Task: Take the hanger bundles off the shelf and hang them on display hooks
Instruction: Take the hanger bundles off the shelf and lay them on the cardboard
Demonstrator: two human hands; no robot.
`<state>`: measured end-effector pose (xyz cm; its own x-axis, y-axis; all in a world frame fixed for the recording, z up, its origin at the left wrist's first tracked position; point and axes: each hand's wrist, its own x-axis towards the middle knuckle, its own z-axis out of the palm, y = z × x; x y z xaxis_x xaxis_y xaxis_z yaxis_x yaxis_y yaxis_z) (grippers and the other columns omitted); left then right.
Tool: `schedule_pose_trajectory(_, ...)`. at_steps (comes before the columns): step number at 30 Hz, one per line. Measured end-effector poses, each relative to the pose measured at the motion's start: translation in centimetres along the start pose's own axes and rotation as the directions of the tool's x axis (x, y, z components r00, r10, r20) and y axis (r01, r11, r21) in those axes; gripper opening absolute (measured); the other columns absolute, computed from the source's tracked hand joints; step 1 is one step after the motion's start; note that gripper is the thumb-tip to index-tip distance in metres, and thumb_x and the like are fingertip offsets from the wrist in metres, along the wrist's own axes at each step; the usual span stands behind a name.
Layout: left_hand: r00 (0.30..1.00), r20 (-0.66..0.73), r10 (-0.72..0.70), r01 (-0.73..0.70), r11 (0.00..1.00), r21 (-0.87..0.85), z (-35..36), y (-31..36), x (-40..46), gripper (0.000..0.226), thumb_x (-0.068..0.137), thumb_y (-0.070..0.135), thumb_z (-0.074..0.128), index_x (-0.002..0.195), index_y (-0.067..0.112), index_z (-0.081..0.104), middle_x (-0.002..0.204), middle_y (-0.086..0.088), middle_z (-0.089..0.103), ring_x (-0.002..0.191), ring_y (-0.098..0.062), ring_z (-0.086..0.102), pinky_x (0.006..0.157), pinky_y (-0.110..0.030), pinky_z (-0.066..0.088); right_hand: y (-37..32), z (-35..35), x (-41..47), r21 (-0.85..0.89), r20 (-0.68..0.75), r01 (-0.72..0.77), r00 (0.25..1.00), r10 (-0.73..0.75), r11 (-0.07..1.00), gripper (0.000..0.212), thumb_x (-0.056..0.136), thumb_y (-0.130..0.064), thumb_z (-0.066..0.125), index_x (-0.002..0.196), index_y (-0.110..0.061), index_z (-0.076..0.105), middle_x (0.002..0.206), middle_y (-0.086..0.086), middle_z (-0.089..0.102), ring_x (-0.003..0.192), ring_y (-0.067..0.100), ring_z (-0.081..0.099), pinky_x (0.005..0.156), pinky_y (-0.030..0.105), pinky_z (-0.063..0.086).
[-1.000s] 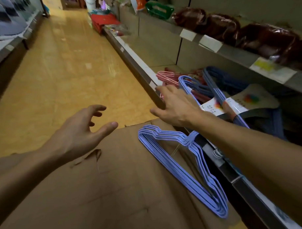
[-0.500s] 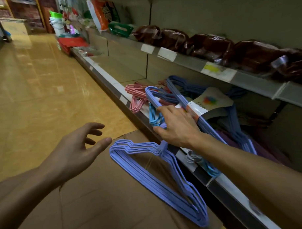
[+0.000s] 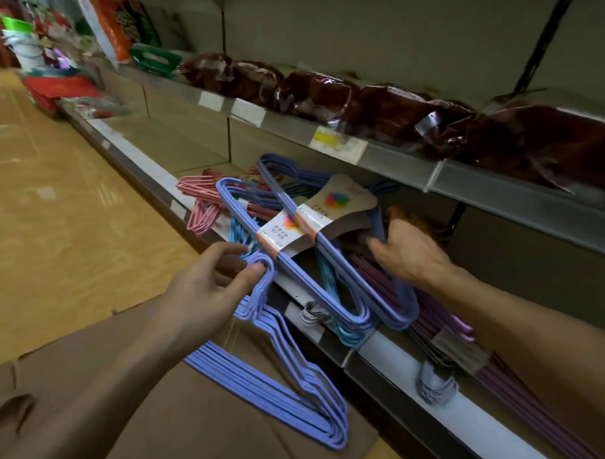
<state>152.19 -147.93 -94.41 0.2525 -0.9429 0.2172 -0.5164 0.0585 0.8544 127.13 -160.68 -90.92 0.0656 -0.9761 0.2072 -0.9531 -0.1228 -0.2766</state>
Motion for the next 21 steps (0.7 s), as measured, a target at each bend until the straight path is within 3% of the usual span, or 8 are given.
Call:
schedule_pose_trajectory(3, 1.0, 0.028, -0.01, 0.011, 0.998, -0.058, 1.8, 0.6, 0.5, 0.03, 0.083, 0.052, 0.064, 0.11, 0.04, 0.059, 0.099, 0.016, 0.067, 0.079, 0.0, 0.066, 0.066, -0.023, 0.05, 1.0, 0.2, 0.4, 0.051, 0.063, -0.111, 0.992, 0.107, 0.993, 0.047, 0.088, -0.056, 0.064, 0.104, -0.012, 0.059, 0.106, 0.014, 0.064, 0.096, 0.032, 0.064, 0.074, 0.037, 0.053)
schedule_pose_trajectory(6, 0.999, 0.04, -0.01, 0.012, 0.998, -0.057, 3.4, 1.2, 0.5, 0.03, 0.089, 0.046, 0.062, 0.116, 0.034, 0.059, 0.099, 0.014, 0.063, 0.071, 0.011, 0.059, 0.056, -0.01, 0.044, 1.2, 0.7, 0.5, 0.084, 0.22, -0.164, 0.965, 0.142, 0.983, 0.039, 0.091, -0.049, 0.063, 0.068, -0.018, 0.054, 0.069, 0.005, 0.058, 0.058, 0.018, 0.055, 0.047, 0.027, 0.036)
schedule_pose_trajectory(8, 0.997, 0.079, -0.002, 0.003, 1.0, -0.024, 4.2, 1.5, 0.2, 0.035, 0.091, 0.046, 0.06, 0.123, 0.033, 0.056, 0.103, 0.018, 0.061, 0.078, 0.014, 0.057, 0.06, -0.011, 0.045, 1.1, 1.5, 0.4, 0.089, 0.252, -0.172, 0.957, 0.145, 0.981, 0.04, 0.094, -0.037, 0.063, 0.063, -0.016, 0.047, 0.061, 0.002, 0.049, 0.052, 0.018, 0.048, 0.045, 0.026, 0.033)
schedule_pose_trajectory(11, 0.993, 0.121, 0.006, -0.005, 1.0, -0.012, 4.8, 1.7, 0.0, 0.039, 0.092, 0.046, 0.059, 0.128, 0.032, 0.054, 0.106, 0.02, 0.059, 0.085, 0.013, 0.056, 0.067, -0.014, 0.047, 1.0, 2.4, 0.5, 0.066, 0.184, -0.152, 0.973, 0.138, 0.986, 0.037, 0.091, -0.019, 0.058, 0.058, -0.015, 0.041, 0.056, 0.0, 0.043, 0.048, 0.018, 0.042, 0.044, 0.025, 0.03)
schedule_pose_trajectory(18, 0.994, 0.107, 0.02, -0.023, 0.999, 0.025, 4.4, 1.0, 0.1, 0.036, 0.095, 0.042, 0.059, 0.128, 0.029, 0.055, 0.102, 0.02, 0.06, 0.081, 0.016, 0.056, 0.061, -0.011, 0.046, 0.5, 1.3, 0.5, 0.149, 0.108, -0.159, 0.984, 0.143, 0.976, 0.024, 0.086, -0.01, 0.056, 0.064, -0.01, 0.048, 0.059, 0.004, 0.046, 0.052, 0.025, 0.047, 0.049, 0.028, 0.036)
schedule_pose_trajectory(21, 0.993, 0.121, 0.013, -0.018, 0.999, 0.039, 4.0, 1.0, 0.0, 0.036, 0.095, 0.04, 0.059, 0.128, 0.029, 0.055, 0.103, 0.019, 0.06, 0.079, 0.009, 0.06, 0.062, -0.013, 0.045, 0.2, 1.1, 0.7, 0.225, 0.095, -0.194, 0.98, 0.176, 0.955, 0.017, 0.086, -0.008, 0.057, 0.07, -0.006, 0.054, 0.063, 0.007, 0.048, 0.056, 0.025, 0.05, 0.052, 0.031, 0.039)
